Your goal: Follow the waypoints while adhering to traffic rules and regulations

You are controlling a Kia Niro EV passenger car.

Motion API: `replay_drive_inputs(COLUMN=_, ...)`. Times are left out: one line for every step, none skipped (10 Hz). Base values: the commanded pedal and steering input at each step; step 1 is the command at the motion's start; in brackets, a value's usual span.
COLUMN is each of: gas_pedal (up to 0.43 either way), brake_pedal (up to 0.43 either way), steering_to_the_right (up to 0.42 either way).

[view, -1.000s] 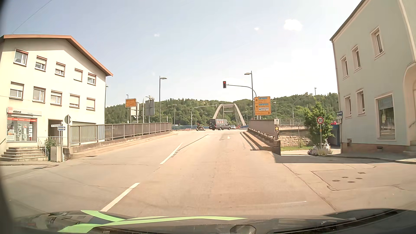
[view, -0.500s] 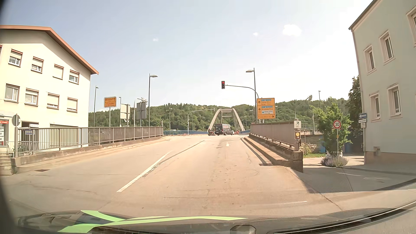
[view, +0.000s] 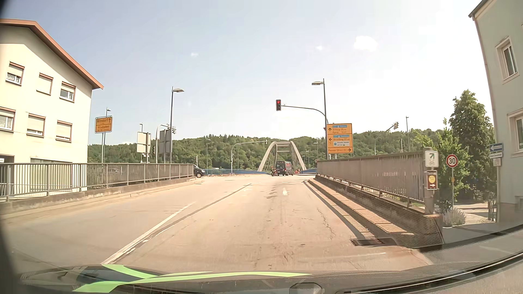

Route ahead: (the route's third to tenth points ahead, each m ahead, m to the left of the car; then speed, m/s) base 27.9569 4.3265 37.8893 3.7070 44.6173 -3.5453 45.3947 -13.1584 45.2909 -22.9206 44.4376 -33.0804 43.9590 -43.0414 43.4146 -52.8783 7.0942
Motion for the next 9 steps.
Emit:
replay_drive_inputs(gas_pedal=0.000, brake_pedal=0.043, steering_to_the_right=0.005)
replay_drive_inputs(gas_pedal=0.000, brake_pedal=0.037, steering_to_the_right=0.006)
replay_drive_inputs(gas_pedal=0.000, brake_pedal=0.037, steering_to_the_right=0.006)
replay_drive_inputs(gas_pedal=0.000, brake_pedal=0.030, steering_to_the_right=0.006)
replay_drive_inputs(gas_pedal=0.000, brake_pedal=0.024, steering_to_the_right=0.005)
replay_drive_inputs(gas_pedal=0.000, brake_pedal=0.024, steering_to_the_right=0.003)
replay_drive_inputs(gas_pedal=0.000, brake_pedal=0.030, steering_to_the_right=0.004)
replay_drive_inputs(gas_pedal=0.000, brake_pedal=0.030, steering_to_the_right=0.004)
replay_drive_inputs(gas_pedal=0.000, brake_pedal=0.030, steering_to_the_right=0.002)
